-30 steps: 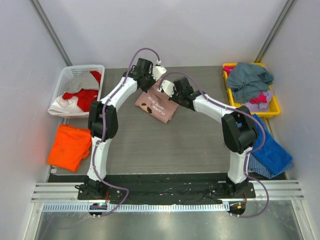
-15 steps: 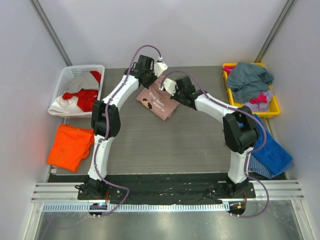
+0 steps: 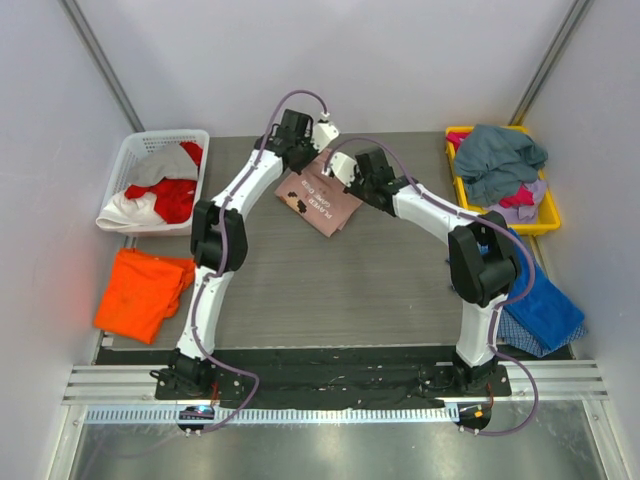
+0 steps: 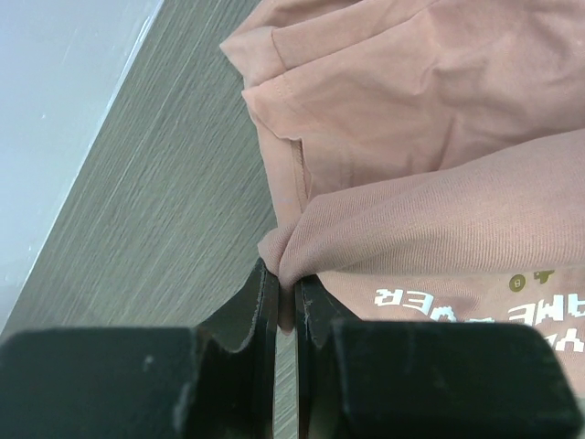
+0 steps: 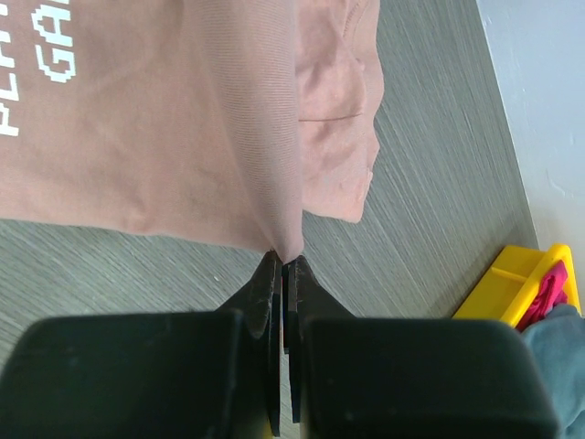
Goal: Fold and stack the t-shirts
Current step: Fold the long partially folded tshirt into a neat square, then smooth out wrinkles on the folded tshirt
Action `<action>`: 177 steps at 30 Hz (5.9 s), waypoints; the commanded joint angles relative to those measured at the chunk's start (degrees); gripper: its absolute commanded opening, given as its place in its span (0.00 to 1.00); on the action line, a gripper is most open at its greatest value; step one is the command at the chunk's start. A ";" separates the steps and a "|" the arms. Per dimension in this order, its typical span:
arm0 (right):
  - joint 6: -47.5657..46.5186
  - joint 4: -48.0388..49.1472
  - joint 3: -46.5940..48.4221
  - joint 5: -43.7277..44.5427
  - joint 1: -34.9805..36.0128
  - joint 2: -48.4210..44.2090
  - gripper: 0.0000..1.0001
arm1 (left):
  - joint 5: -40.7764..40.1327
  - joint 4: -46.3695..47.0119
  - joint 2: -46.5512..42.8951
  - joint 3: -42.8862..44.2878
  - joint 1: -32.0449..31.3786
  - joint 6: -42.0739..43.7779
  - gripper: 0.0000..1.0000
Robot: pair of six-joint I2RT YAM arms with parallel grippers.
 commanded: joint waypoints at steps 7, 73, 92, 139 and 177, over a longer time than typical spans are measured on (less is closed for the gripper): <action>-1.55 2.55 2.91 0.65 -2.46 0.02 0.01 | -6.97 9.52 3.09 0.91 -1.26 0.90 0.08; 7.23 4.93 -0.25 6.36 -2.99 0.92 0.58 | -21.04 16.40 -3.40 -11.31 -3.72 -3.23 0.70; 28.86 -4.21 2.81 1.26 -3.07 -2.09 0.66 | 9.18 -16.75 0.72 5.30 8.14 -8.68 0.80; 14.37 -24.77 17.69 -13.41 -0.35 19.81 0.65 | 3.57 -13.94 -13.69 -12.37 11.14 -2.88 0.76; 10.57 -23.64 -13.00 -14.56 23.03 -3.75 0.64 | 15.79 -30.02 -11.05 -20.18 11.14 -1.83 0.69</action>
